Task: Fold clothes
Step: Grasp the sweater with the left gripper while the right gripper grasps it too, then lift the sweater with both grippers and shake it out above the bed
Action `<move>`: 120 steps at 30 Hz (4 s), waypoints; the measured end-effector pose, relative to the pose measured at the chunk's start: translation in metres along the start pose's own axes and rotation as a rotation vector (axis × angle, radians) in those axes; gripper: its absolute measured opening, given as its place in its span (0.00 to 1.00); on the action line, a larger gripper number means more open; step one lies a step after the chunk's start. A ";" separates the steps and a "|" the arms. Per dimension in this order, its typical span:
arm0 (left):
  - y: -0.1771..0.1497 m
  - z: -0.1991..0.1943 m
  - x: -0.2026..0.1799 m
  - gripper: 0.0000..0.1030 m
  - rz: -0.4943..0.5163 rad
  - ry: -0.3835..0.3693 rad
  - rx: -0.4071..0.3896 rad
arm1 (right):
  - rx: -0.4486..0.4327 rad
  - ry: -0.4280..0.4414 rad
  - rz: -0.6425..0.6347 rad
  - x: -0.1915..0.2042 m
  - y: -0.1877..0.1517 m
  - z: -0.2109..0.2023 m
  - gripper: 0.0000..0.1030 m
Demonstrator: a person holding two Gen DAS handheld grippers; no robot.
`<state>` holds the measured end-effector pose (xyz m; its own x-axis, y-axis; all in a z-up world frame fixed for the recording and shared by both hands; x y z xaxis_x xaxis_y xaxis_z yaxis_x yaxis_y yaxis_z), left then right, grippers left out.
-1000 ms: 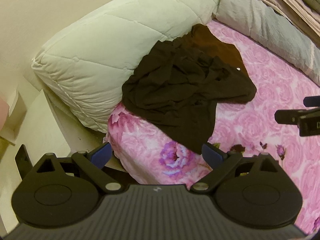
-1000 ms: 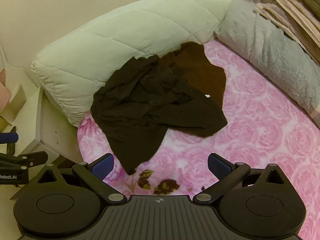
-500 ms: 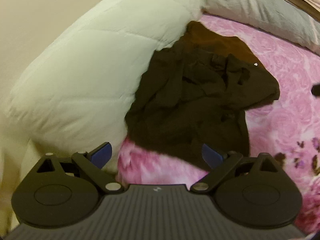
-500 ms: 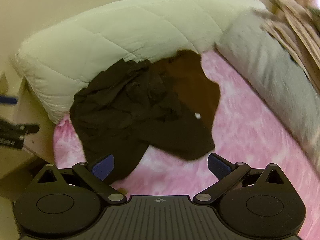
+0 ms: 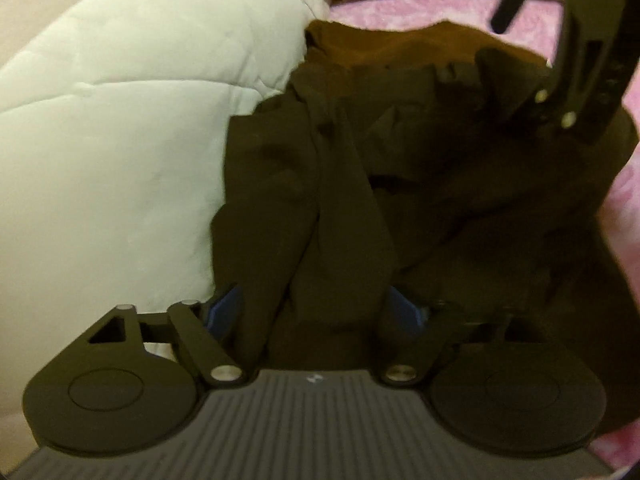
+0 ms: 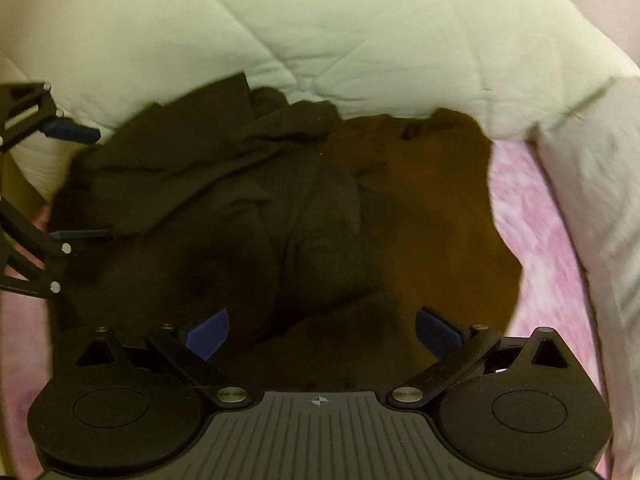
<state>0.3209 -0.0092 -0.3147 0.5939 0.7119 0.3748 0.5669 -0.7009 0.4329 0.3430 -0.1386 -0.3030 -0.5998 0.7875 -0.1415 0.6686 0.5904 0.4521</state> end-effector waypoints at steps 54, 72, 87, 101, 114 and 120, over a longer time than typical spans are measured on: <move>0.038 -0.365 -0.518 0.32 0.626 -0.654 -0.225 | 0.115 -0.629 1.087 -0.027 -0.662 -0.496 0.96; -0.018 -0.269 -0.408 0.35 0.455 -0.440 -0.020 | 0.151 -0.175 0.517 0.044 -0.514 -0.232 0.23; 0.094 -0.326 -0.478 0.36 0.651 -0.612 -0.289 | 0.313 -0.627 1.208 0.091 -0.745 -0.553 0.07; 0.107 -0.396 -0.702 0.58 1.247 -0.804 -0.516 | 0.271 -0.749 1.578 0.117 -0.825 -0.595 0.07; 0.027 -0.381 -0.846 0.07 1.688 -0.791 -0.488 | 0.146 -0.446 1.522 0.111 -0.874 -0.559 0.07; 0.179 -0.413 -0.803 0.06 1.132 -0.673 -0.506 | 0.026 -0.441 1.428 0.068 -0.866 -0.578 0.07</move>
<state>-0.2905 -0.6881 -0.1997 0.8201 -0.4758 0.3178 -0.5721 -0.6768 0.4633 -0.5308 -0.6983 -0.1953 0.7241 0.6742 0.1453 0.5717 -0.7046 0.4203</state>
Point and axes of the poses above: each gripper's, at about its wrist camera, not at the fingertips, and z roughly the way its jaws point, x to its left, y to its top, the point moved 10 cm from there along z, roughly the way its jaws point, and after that the axes turned 2 degrees about -y, right-handed, at the moved point
